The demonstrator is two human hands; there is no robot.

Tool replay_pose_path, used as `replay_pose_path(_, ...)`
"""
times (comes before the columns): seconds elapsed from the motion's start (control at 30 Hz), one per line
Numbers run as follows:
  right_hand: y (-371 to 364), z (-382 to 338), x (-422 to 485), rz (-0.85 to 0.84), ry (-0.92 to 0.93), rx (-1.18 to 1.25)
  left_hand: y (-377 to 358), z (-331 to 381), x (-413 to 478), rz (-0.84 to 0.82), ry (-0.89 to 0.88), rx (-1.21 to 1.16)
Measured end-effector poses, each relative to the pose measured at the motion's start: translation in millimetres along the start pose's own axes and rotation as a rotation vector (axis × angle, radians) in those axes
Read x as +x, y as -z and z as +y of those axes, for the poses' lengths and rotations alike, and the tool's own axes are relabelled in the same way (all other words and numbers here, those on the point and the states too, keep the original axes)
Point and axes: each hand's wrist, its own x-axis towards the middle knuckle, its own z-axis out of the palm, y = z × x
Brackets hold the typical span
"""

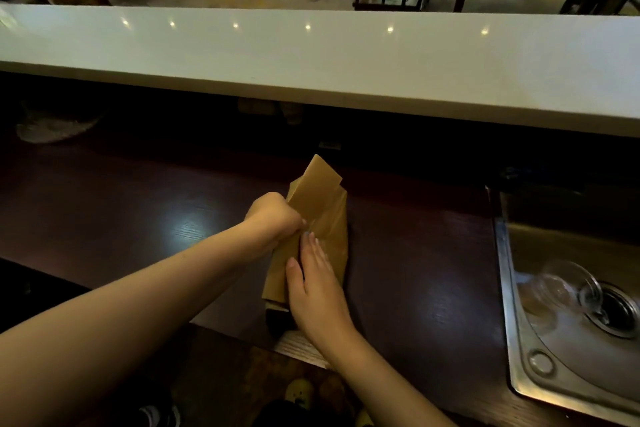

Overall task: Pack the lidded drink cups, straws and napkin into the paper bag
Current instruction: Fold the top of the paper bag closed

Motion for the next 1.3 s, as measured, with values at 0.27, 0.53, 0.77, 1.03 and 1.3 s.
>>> replay_pose_path(0.27, 27, -8, 6, -0.009, -0.063, 0.136, -12, 6, -2, -0.012, 0.064, -0.275)
replay_pose_path(0.53, 37, -5, 9, 0.076, 0.005, -0.079, -16, 11, 5, -0.041, 0.172, -0.559)
replay_pose_path(0.77, 45, 3, 9, 0.088, -0.034, -0.050, -14, 12, 6, -0.054, 0.211, -0.624)
replay_pose_path(1.03, 46, -6, 26, 0.086, -0.081, -0.165, -18, 12, 0, -0.063, 0.165, -0.566)
replay_pose_path(1.3, 40, 3, 34, 0.038, -0.168, 0.009, -18, 12, 2, -0.019, 0.198, -0.606)
